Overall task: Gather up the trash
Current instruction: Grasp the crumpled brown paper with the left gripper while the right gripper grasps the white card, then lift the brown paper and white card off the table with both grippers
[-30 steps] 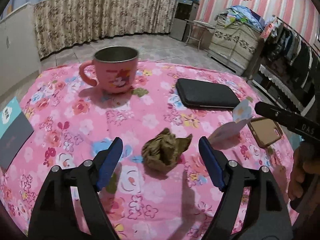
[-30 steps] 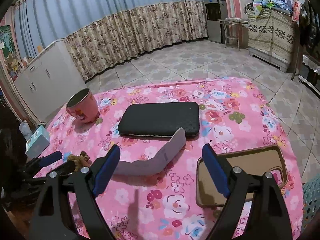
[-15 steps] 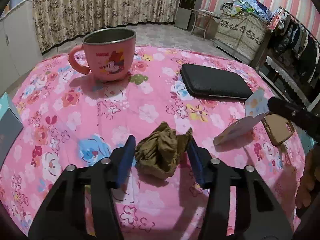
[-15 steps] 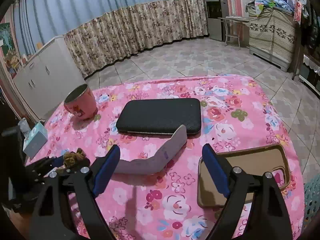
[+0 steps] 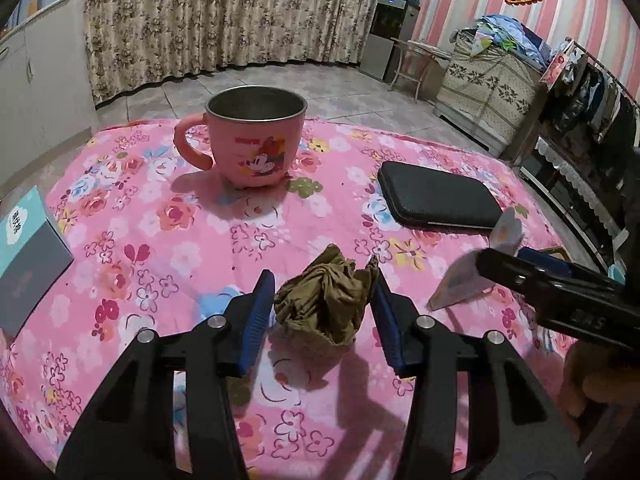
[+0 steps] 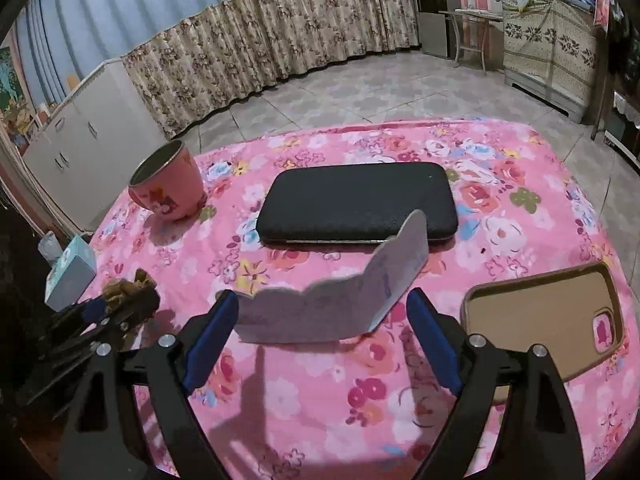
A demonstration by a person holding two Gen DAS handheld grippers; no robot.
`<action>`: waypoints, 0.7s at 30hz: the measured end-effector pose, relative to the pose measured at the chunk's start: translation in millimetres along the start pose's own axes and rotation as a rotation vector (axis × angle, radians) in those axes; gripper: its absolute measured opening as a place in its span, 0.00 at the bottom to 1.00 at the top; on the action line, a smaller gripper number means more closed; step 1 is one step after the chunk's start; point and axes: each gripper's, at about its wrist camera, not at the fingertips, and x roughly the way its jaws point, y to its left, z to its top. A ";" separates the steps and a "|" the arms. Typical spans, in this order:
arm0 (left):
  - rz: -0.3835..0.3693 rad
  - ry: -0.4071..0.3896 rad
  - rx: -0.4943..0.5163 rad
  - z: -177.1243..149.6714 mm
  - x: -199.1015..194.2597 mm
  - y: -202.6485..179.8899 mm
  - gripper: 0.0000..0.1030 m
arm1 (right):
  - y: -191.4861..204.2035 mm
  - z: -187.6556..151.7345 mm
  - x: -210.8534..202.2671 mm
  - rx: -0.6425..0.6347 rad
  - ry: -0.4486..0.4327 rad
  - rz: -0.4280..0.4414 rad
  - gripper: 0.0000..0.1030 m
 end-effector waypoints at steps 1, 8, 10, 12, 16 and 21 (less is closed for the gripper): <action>-0.001 0.000 -0.001 0.1 0.2 0.0 0.46 | 0.2 0.4 4.1 -0.002 0.006 -0.004 0.82; -0.016 -0.011 -0.009 1.6 -4.0 2.0 0.46 | -9.7 7.9 15.7 0.071 0.019 0.045 0.82; -0.017 -0.012 -0.013 2.2 -4.1 2.6 0.46 | -7.4 8.0 16.5 0.075 0.024 0.056 0.82; -0.015 -0.013 -0.012 2.6 -4.9 2.8 0.46 | -4.7 6.5 18.5 0.070 0.032 0.038 0.82; -0.015 -0.010 -0.009 3.7 -5.0 3.0 0.46 | 1.5 4.1 25.5 0.049 0.041 0.053 0.82; -0.019 -0.009 -0.008 4.5 -4.5 1.8 0.46 | 7.0 4.0 34.1 -0.015 0.058 0.038 0.10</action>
